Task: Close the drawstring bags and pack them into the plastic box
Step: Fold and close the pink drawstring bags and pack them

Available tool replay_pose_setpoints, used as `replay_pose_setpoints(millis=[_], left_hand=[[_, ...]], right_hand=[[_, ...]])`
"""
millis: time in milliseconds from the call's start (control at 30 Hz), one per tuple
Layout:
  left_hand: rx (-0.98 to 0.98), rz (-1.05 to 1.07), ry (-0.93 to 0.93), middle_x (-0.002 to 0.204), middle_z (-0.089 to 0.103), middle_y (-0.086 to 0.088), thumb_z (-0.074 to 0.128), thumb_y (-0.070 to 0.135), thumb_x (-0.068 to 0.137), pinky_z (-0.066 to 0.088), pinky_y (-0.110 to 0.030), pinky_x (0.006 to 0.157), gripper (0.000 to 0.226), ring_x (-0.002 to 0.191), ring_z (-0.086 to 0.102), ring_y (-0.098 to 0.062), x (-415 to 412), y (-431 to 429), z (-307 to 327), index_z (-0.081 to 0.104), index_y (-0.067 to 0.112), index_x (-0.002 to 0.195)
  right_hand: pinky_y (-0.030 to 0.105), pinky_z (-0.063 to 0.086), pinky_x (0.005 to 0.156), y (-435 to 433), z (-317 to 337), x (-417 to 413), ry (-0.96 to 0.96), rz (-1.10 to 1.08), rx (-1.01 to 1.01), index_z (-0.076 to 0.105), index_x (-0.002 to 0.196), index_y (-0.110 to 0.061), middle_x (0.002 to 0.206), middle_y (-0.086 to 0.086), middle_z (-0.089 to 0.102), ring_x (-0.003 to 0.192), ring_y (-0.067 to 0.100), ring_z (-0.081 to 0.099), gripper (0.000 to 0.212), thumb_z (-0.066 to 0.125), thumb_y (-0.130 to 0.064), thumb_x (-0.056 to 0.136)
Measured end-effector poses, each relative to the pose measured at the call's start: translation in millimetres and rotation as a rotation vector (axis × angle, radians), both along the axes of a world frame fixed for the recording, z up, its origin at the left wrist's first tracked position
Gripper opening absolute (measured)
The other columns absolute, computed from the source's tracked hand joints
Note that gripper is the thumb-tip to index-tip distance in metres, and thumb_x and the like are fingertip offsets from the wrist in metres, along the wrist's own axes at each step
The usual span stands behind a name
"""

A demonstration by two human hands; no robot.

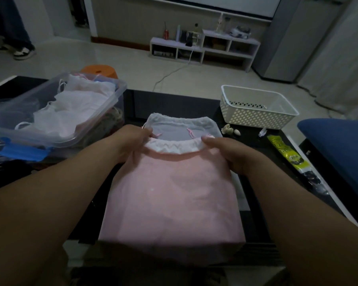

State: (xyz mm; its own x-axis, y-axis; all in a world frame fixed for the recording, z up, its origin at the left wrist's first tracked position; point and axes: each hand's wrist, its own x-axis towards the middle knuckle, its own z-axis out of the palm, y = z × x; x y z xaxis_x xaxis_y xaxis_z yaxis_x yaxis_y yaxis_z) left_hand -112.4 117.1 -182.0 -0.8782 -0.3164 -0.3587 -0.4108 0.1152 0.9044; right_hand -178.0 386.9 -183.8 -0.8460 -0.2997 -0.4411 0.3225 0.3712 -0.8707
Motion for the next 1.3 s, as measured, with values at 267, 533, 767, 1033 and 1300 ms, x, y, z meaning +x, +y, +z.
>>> replay_pose_setpoints(millis=[267, 533, 767, 1033, 1300], left_hand=[[0.275, 0.096, 0.075, 0.106, 0.076, -0.015, 0.04, 0.037, 0.112, 0.058, -0.031, 0.074, 0.05, 0.096, 0.073, -0.024, 2, 14, 0, 0.076, 0.003, 0.105], [0.928, 0.21, 0.201, 0.091, 0.076, -0.015, 0.032, 0.032, 0.112, 0.056, -0.04, 0.078, 0.055, 0.092, 0.073, -0.029, 5, 6, 17, 0.041, 0.016, 0.06], [1.003, 0.306, 0.278, 0.053, 0.036, 0.001, 0.039, 0.031, 0.109, 0.059, -0.036, 0.072, 0.052, 0.05, 0.044, -0.017, 5, 2, 16, 0.034, 0.021, 0.058], [0.147, 0.21, 0.225, 0.057, 0.034, 0.002, 0.041, 0.024, 0.105, 0.022, -0.028, 0.044, 0.043, 0.05, 0.026, -0.016, 11, -1, 13, 0.039, 0.025, 0.063], [-0.9, -0.325, 0.476, 0.087, 0.065, -0.01, 0.039, 0.022, 0.112, 0.044, -0.04, 0.07, 0.032, 0.081, 0.063, -0.03, 11, 48, 29, 0.064, 0.008, 0.097]], right_hand=[[0.04, 0.059, 0.094, -11, 3, -1, 0.027, -0.268, -0.18, 0.079, 0.083, -0.008, 0.102, 0.014, 0.077, 0.087, 0.023, 0.074, 0.018, 0.071, -0.021, 0.093], [0.039, 0.055, 0.077, -3, 18, 3, -0.251, -0.389, -0.615, 0.048, 0.064, -0.015, 0.078, 0.006, 0.071, 0.065, 0.023, 0.071, 0.043, 0.045, -0.022, 0.107], [0.033, 0.052, 0.082, 11, 14, 0, -0.234, -0.548, -0.683, 0.043, 0.078, -0.018, 0.048, -0.005, 0.031, 0.044, 0.014, 0.048, 0.03, 0.033, -0.013, 0.105], [0.014, 0.033, 0.033, 50, 20, -2, -0.275, -0.892, -0.77, 0.029, 0.067, -0.021, 0.054, -0.007, 0.028, 0.029, 0.006, 0.024, 0.037, 0.035, -0.011, 0.103], [0.029, 0.042, 0.052, 19, 54, -6, 0.22, -0.651, -0.445, 0.043, 0.065, -0.019, 0.054, 0.002, 0.042, 0.041, 0.017, 0.041, 0.029, 0.046, -0.016, 0.093]])
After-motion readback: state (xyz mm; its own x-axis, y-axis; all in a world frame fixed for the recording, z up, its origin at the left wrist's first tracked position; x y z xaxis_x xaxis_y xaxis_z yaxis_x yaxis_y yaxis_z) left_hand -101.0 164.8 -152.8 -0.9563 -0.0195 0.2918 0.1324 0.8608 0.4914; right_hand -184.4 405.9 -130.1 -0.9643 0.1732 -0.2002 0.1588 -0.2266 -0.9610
